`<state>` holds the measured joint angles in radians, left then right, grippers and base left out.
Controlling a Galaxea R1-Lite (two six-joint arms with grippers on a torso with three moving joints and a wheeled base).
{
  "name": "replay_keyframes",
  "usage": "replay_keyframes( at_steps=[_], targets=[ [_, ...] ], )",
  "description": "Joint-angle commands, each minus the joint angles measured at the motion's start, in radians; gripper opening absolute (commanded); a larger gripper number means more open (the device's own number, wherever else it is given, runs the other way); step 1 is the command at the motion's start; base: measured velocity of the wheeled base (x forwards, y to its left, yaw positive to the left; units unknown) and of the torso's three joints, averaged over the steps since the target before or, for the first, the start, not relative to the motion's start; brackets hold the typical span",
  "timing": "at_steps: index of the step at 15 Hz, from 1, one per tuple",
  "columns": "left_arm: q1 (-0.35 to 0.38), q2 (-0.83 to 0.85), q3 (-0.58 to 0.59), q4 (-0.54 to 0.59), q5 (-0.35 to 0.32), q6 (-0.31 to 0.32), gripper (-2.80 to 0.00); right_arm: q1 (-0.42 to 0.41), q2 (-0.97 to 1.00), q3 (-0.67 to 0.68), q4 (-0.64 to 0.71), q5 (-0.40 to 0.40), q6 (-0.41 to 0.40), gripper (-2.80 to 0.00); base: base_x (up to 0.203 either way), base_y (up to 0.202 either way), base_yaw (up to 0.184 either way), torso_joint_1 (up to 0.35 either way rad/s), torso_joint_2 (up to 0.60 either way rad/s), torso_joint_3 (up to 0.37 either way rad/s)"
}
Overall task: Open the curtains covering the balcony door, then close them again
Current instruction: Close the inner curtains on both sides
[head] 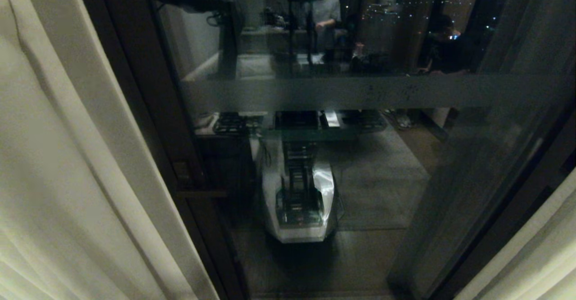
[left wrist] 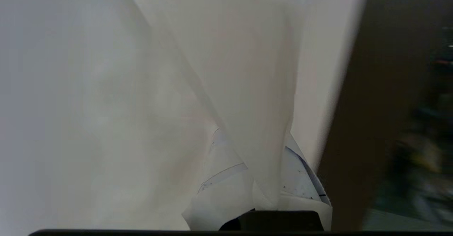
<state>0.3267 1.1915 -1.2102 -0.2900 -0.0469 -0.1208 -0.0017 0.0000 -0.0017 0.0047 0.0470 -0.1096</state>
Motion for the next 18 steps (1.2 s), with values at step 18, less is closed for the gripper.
replay_keyframes(
  at_steps=[18],
  targets=[
    [-0.466,0.013,0.021,0.009,0.002,0.012,-2.80,-0.001,0.002,0.000,0.000,0.001,-0.001,-2.80,0.000,0.000,0.000,0.000,0.00,0.000]
  ],
)
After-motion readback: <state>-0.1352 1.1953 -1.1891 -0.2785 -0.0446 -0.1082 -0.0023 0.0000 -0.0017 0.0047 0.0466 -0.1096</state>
